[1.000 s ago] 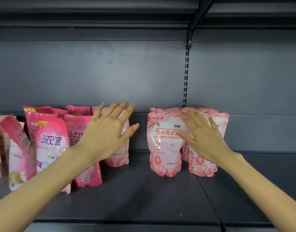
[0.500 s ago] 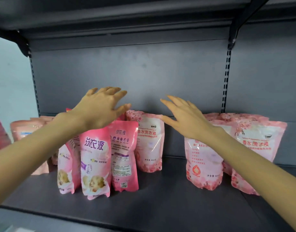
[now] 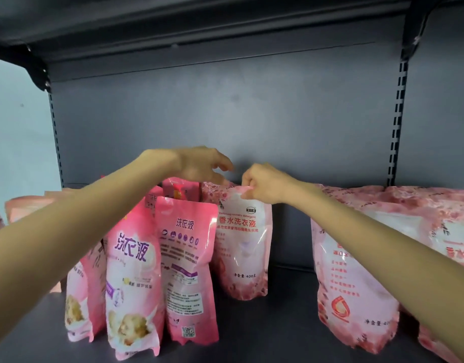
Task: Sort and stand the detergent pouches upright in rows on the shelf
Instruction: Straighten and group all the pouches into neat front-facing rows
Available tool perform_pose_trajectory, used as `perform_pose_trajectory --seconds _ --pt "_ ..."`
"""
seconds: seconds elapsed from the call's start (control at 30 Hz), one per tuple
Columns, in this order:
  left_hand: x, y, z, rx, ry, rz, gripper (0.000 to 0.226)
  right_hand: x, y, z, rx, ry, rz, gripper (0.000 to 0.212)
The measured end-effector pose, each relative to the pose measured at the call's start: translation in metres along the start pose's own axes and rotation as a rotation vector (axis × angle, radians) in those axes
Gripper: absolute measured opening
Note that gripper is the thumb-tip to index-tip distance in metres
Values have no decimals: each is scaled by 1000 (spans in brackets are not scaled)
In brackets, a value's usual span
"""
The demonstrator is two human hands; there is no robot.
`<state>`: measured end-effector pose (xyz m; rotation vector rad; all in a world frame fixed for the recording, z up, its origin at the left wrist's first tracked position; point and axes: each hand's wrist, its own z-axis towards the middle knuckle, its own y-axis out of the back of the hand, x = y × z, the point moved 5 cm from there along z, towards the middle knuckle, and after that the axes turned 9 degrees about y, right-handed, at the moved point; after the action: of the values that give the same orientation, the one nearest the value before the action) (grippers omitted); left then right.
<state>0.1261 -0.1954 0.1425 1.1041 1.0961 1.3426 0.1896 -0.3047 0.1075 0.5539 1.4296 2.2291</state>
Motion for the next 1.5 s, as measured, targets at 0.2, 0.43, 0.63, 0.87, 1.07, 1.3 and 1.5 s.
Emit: perform_pose_trajectory --seconds 0.2,0.43,0.63,0.87,1.07,1.3,1.5 --pt "-1 -18 23 91 -73 -121 16 9 8 8 -43 44 79 10" --pt "17 -9 27 56 -106 -357 21 21 39 16 -111 86 77 7" --pt "28 3 22 79 -161 -431 6 18 55 19 41 29 345 42" --pt "36 -27 14 206 -152 -348 13 -12 35 48 57 -79 238 41" --pt "36 -29 20 200 -158 -308 19 -19 -14 72 209 -138 -72 52" --pt "43 -34 15 205 -146 -484 13 -7 -41 92 114 -95 -137 29" --pt "46 -36 14 129 -149 -458 26 -2 -37 86 69 -93 -150 37"
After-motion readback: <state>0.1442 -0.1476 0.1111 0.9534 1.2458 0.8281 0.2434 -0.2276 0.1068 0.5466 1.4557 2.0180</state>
